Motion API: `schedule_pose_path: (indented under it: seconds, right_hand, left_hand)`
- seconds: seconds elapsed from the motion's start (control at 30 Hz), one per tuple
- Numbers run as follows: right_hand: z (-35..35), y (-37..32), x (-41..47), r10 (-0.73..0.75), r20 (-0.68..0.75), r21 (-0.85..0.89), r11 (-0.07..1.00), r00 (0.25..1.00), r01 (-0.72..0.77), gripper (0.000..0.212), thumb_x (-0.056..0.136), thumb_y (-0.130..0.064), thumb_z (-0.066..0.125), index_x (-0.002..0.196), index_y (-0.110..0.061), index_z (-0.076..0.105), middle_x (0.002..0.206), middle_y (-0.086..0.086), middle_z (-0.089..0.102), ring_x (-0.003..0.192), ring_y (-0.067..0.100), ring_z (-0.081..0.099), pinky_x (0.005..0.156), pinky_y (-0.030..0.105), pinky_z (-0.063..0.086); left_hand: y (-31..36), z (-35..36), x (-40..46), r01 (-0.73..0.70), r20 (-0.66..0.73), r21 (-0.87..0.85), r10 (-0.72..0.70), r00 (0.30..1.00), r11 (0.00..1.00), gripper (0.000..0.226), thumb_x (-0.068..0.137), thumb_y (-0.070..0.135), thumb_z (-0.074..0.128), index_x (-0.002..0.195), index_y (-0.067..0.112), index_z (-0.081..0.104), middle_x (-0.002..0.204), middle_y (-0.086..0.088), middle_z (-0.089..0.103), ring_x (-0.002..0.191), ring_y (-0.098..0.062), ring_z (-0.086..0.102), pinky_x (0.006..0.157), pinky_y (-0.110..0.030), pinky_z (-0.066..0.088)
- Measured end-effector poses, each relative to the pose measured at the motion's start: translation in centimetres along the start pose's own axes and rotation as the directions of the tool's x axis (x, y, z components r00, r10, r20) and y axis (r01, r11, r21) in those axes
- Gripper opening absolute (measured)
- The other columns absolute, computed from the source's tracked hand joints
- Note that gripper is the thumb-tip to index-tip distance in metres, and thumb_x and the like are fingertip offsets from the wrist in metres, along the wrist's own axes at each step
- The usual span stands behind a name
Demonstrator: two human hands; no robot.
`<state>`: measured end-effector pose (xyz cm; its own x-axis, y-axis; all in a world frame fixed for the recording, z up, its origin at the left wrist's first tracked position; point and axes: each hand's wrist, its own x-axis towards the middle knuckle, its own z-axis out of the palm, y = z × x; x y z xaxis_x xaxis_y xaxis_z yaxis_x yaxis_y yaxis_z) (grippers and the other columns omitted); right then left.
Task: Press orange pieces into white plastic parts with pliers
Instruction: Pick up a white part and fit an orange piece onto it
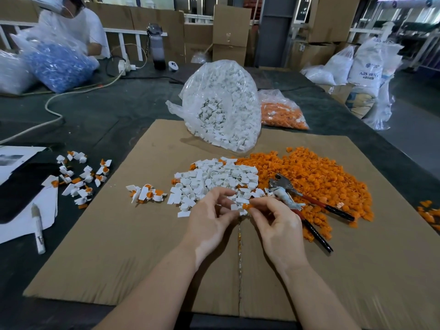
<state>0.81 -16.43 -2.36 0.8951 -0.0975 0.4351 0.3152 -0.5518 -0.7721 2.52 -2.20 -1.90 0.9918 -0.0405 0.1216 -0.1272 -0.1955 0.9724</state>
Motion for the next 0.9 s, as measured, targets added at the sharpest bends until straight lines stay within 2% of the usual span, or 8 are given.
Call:
schedule_pose_path:
  seconds: [0.13, 0.27, 0.47, 0.63, 0.73, 0.9]
  right_hand:
    - [0.01, -0.1, -0.08, 0.011, -0.009, 0.024, 1.0, 1.0, -0.011, 0.012, 0.081, -0.005, 0.069, 0.088, -0.015, 0.068, 0.08, -0.007, 0.065, 0.077, 0.002, 0.061, 0.069, 0.012, 0.048]
    - [-0.02, -0.3, -0.16, -0.004, 0.017, -0.001, 1.0, 1.0, 0.004, 0.01, 0.082, -0.007, 0.069, 0.087, -0.015, 0.068, 0.081, -0.003, 0.065, 0.078, 0.005, 0.061, 0.07, 0.017, 0.05]
    - [0.02, -0.7, -0.24, -0.106, 0.02, -0.175, 0.979, 0.994, 0.108, 0.007, 0.078, -0.004, 0.071, 0.081, -0.01, 0.069, 0.072, -0.003, 0.063, 0.069, 0.011, 0.058, 0.062, 0.021, 0.049]
    - [0.06, -0.98, -0.35, -0.179, 0.016, -0.236, 0.955, 0.984, 0.178, 0.01, 0.072, 0.0, 0.075, 0.073, -0.008, 0.069, 0.066, -0.001, 0.063, 0.062, 0.013, 0.057, 0.055, 0.028, 0.05]
    - [0.13, -0.97, -0.33, -0.199, 0.019, -0.253, 0.947, 0.98, 0.198, 0.013, 0.069, 0.001, 0.076, 0.069, -0.008, 0.067, 0.062, -0.001, 0.062, 0.058, 0.015, 0.055, 0.052, 0.032, 0.05]
    - [0.23, -0.91, -0.43, -0.201, 0.01, -0.267, 0.943, 0.98, 0.196, 0.017, 0.065, 0.004, 0.077, 0.066, -0.007, 0.065, 0.059, -0.001, 0.06, 0.056, 0.015, 0.055, 0.05, 0.03, 0.049]
  left_hand:
    - [0.35, -0.09, 0.07, 0.031, -0.005, -0.087, -0.032, 0.999, 0.996, 0.033, 0.079, -0.001, 0.068, 0.093, 0.027, 0.057, 0.078, -0.004, 0.057, 0.068, -0.015, 0.057, 0.065, -0.014, 0.047]
    - [0.46, -0.13, 0.08, 0.049, -0.018, -0.112, -0.051, 0.999, 0.992, 0.03, 0.079, 0.0, 0.069, 0.095, 0.022, 0.058, 0.077, -0.005, 0.056, 0.069, -0.014, 0.056, 0.068, -0.02, 0.049]
    - [0.52, -0.19, -0.07, 0.013, -0.004, -0.043, -0.014, 1.0, 0.999, 0.031, 0.078, 0.0, 0.07, 0.09, 0.027, 0.058, 0.075, 0.001, 0.056, 0.056, 0.003, 0.055, 0.062, -0.012, 0.048]
    - [0.45, 0.01, -0.3, -0.013, -0.03, 0.014, 0.013, 0.999, 1.0, 0.033, 0.076, 0.001, 0.072, 0.085, 0.03, 0.058, 0.078, -0.002, 0.06, 0.059, 0.002, 0.055, 0.06, -0.008, 0.044]
    - [0.43, 0.06, -0.34, -0.005, -0.034, -0.035, 0.004, 0.999, 0.999, 0.032, 0.077, -0.001, 0.071, 0.084, 0.027, 0.059, 0.077, -0.004, 0.061, 0.058, 0.002, 0.057, 0.059, -0.009, 0.046]
    - [0.62, 0.2, -0.5, -0.011, -0.01, -0.057, 0.011, 1.0, 0.998, 0.031, 0.078, -0.007, 0.068, 0.081, 0.023, 0.058, 0.07, -0.005, 0.061, 0.054, 0.001, 0.057, 0.057, -0.008, 0.045]
